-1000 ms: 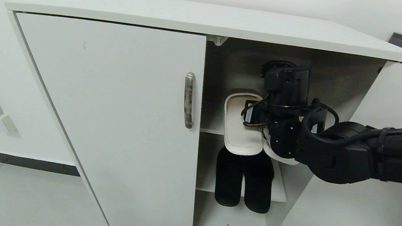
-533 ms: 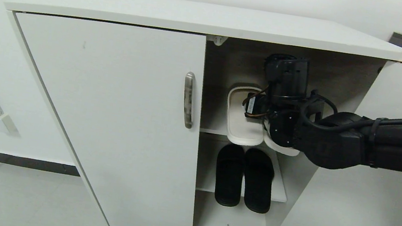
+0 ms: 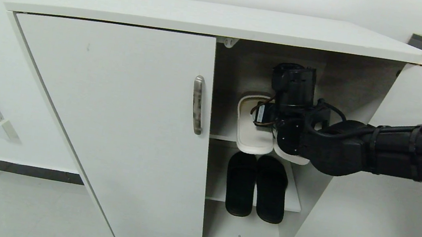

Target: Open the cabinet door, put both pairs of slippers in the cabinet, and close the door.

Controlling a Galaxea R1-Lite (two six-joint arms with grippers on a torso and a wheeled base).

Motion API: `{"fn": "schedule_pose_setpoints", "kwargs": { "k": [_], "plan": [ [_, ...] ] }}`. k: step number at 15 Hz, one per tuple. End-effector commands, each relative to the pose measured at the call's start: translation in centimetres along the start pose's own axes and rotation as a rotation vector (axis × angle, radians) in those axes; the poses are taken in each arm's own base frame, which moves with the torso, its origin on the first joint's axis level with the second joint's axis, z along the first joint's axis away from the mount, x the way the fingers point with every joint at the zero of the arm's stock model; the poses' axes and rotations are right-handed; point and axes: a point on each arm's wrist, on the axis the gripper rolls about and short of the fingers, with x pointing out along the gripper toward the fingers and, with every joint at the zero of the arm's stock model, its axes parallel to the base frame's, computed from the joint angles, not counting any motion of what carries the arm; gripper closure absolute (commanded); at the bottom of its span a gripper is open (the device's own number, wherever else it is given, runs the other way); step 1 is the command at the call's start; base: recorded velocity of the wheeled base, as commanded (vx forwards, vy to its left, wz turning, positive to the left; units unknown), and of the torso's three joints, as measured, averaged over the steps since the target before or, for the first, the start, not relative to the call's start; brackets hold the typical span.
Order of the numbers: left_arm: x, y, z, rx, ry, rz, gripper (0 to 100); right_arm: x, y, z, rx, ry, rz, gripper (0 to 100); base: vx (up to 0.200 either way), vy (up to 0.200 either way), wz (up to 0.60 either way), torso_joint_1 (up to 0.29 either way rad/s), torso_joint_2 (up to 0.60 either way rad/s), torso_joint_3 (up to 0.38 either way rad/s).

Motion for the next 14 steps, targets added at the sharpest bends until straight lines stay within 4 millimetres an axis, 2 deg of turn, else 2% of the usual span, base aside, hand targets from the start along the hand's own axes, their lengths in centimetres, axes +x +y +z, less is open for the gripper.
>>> {"fn": "schedule_pose_setpoints", "kwargs": {
  "k": [1, 5, 6, 8, 10, 12, 14],
  "plan": [
    [0.0, 0.0, 0.0, 0.0, 0.001, 0.0, 100, 0.1, 0.0, -0.2, -0.001, 0.004, -0.002, 100, 0.0, 0.0, 0.0, 0.0, 0.0, 0.0],
    [0.0, 0.0, 0.0, 0.0, 0.001, 0.001, 100, 0.2, -0.1, -0.4, -0.003, 0.01, -0.006, 100, 0.0, 0.0, 0.0, 0.0, 0.0, 0.0],
    [0.0, 0.0, 0.0, 0.0, 0.001, 0.0, 100, 0.2, -0.1, -0.4, -0.003, 0.01, -0.006, 0, 0.0, 0.0, 0.0, 0.0, 0.0, 0.0],
    [0.0, 0.0, 0.0, 0.0, 0.001, 0.001, 100, 0.1, -0.3, -0.6, -0.012, 0.019, -0.008, 0, 0.0, 0.0, 0.0, 0.0, 0.0, 0.0],
    [0.0, 0.0, 0.0, 0.0, 0.001, 0.001, 100, -2.1, -1.5, 0.4, -0.027, 0.021, 0.001, 0, 0.0, 0.0, 0.0, 0.0, 0.0, 0.0],
    [0.0, 0.0, 0.0, 0.0, 0.001, 0.001, 100, -5.2, -2.2, 1.2, -0.037, 0.024, 0.032, 0, 0.0, 0.0, 0.0, 0.0, 0.0, 0.0],
    [0.0, 0.0, 0.0, 0.0, 0.001, 0.0, 100, -10.9, -3.4, 2.1, -0.036, 0.012, 0.128, 0, 0.0, 0.0, 0.0, 0.0, 0.0, 0.0]
  ]
}}
